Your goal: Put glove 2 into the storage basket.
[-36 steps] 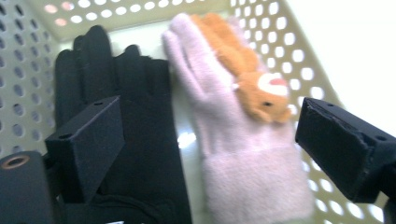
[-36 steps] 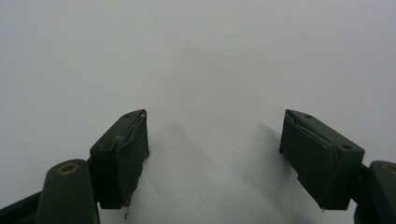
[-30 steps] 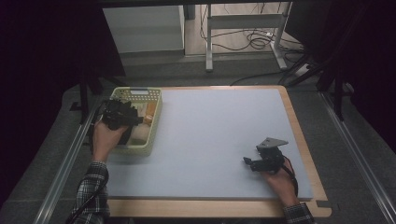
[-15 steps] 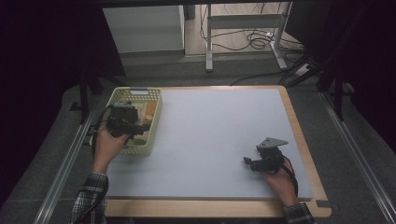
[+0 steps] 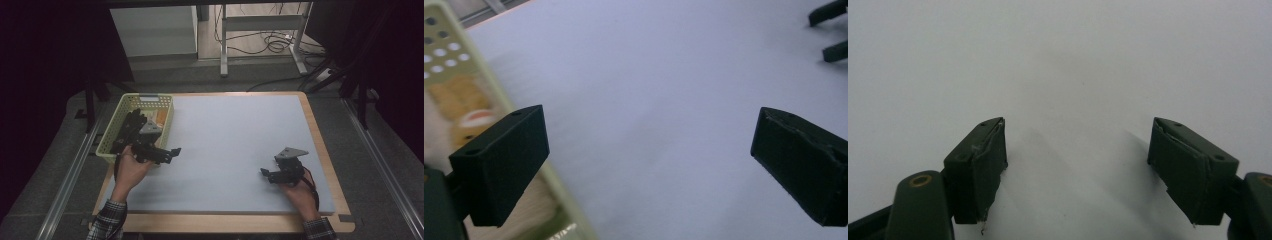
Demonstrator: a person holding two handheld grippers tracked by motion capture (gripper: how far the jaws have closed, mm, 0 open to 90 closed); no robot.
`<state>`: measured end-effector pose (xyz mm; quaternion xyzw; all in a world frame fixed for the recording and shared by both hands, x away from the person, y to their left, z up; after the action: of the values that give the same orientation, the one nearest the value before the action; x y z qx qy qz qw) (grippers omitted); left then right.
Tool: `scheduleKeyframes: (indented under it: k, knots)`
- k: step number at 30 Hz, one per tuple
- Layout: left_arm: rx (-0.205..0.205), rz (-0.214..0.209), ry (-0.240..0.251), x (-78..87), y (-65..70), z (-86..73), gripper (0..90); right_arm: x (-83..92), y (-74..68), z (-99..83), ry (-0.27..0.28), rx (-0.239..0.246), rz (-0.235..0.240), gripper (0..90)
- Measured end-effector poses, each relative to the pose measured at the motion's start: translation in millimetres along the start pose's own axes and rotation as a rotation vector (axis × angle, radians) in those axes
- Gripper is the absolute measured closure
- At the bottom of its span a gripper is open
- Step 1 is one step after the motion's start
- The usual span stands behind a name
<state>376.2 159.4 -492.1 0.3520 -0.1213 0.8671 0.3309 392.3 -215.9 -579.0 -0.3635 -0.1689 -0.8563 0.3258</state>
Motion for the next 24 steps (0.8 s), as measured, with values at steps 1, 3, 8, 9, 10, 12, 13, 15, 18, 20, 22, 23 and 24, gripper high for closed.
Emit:
scheduleKeyframes:
  k: [1, 3, 8, 9, 10, 12, 13, 15, 18, 20, 22, 23, 24]
  knots:
    - [-0.008, -0.008, 0.000, -2.4, 4.9, -1.4, 2.4, 0.0, 0.0, 0.0, 0.000, 0.000, 0.000, 23.1]
    - [-0.027, -0.013, -0.002, -7.9, 13.8, -5.1, 2.4, 0.0, 0.0, 0.0, 0.000, 0.001, 0.000, 23.0]
    - [-0.065, -0.027, -0.020, -22.8, 32.1, -17.2, 2.4, -0.1, 0.0, 0.1, 0.000, 0.001, 0.000, 23.0]
    - [-0.067, -0.029, -0.021, -25.5, 34.9, -19.6, 2.4, -0.1, 0.1, 0.1, 0.000, 0.001, 0.000, 23.0]
    - [-0.071, -0.033, -0.024, -28.0, 37.3, -22.1, 2.4, -0.1, 0.1, 0.1, 0.000, 0.001, 0.000, 23.0]
    - [-0.073, -0.044, -0.027, -33.0, 41.7, -27.1, 2.3, 0.0, 0.1, 0.2, 0.000, 0.001, 0.000, 22.9]
    - [-0.075, -0.050, -0.030, -35.4, 43.8, -29.9, 2.4, -0.1, 0.1, 0.2, 0.001, 0.002, -0.001, 22.9]
    - [-0.077, -0.056, -0.033, -39.8, 46.7, -35.0, 2.4, -0.1, 0.1, 0.2, 0.001, 0.002, 0.000, 22.9]
    - [-0.076, -0.065, -0.048, -48.0, 50.6, -46.1, 2.3, -0.1, 0.1, 0.3, 0.001, 0.001, -0.001, 22.9]
    - [-0.076, -0.069, -0.057, -53.1, 52.0, -53.0, 2.3, -0.1, 0.1, 0.3, 0.001, 0.002, -0.001, 22.9]
    - [-0.078, -0.072, -0.070, -58.0, 53.1, -59.9, 2.3, -0.1, 0.1, 0.3, 0.001, 0.002, -0.001, 22.9]
    - [-0.078, -0.071, -0.076, -60.3, 53.5, -63.2, 2.4, -0.1, 0.1, 0.3, 0.001, 0.001, -0.001, 22.9]
    - [-0.077, -0.073, -0.081, -62.0, 54.0, -65.5, 2.4, -0.1, 0.1, 0.3, 0.001, 0.002, -0.001, 22.9]
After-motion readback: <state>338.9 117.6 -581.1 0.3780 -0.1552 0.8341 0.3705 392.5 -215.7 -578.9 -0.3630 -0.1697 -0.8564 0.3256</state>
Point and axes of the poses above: each handheld gripper's, and its own axes: x roughly backward along the jaws, z roughly out of its top, y roughly to its right, the point moved 7 cm from there along -x, roughly forward along the jaws, and after that the axes turned 4 degrees about -y, right-handed, at the moved point
